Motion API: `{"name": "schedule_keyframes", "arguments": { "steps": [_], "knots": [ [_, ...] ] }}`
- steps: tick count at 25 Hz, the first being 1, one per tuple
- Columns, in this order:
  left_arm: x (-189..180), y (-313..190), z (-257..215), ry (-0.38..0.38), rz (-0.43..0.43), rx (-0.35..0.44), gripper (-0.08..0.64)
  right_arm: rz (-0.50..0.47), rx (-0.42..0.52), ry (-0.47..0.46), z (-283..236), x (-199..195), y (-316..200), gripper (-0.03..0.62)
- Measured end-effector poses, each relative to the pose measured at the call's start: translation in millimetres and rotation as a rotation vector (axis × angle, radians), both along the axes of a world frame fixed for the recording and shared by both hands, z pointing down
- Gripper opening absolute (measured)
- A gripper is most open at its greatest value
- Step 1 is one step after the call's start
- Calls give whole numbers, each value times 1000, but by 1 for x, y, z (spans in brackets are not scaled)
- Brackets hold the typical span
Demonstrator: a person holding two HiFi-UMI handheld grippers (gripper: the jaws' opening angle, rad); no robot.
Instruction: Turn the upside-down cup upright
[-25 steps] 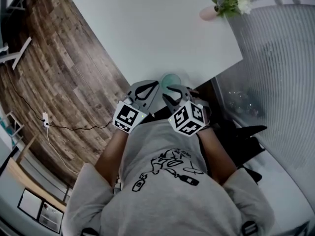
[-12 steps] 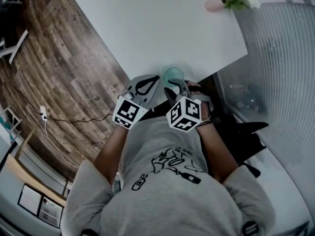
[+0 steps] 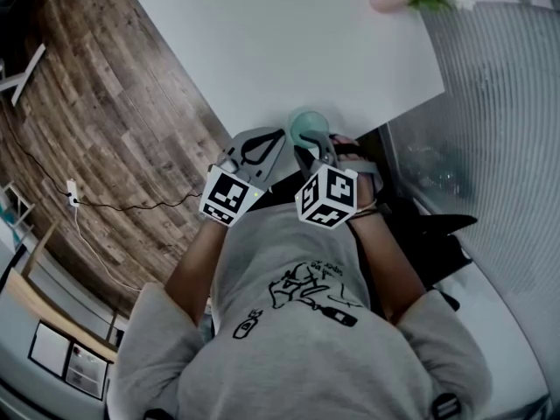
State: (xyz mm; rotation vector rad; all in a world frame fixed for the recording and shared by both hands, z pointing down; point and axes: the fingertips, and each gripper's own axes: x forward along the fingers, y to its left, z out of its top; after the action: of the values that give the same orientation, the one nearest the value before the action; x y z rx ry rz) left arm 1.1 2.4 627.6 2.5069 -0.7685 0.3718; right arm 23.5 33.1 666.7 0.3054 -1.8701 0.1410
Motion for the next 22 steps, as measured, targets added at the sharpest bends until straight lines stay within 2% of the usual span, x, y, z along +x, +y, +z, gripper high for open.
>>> {"name": "schedule_keyframes", "arguments": {
  "steps": [10,22],
  "knots": [
    [2,1,3,-3,-17,1,3,-35,16,16,1,1,-2,51],
    [-2,-4,-8,-12,-26,18,3,-28,23,4,-7,6,-5,46]
  ]
}}
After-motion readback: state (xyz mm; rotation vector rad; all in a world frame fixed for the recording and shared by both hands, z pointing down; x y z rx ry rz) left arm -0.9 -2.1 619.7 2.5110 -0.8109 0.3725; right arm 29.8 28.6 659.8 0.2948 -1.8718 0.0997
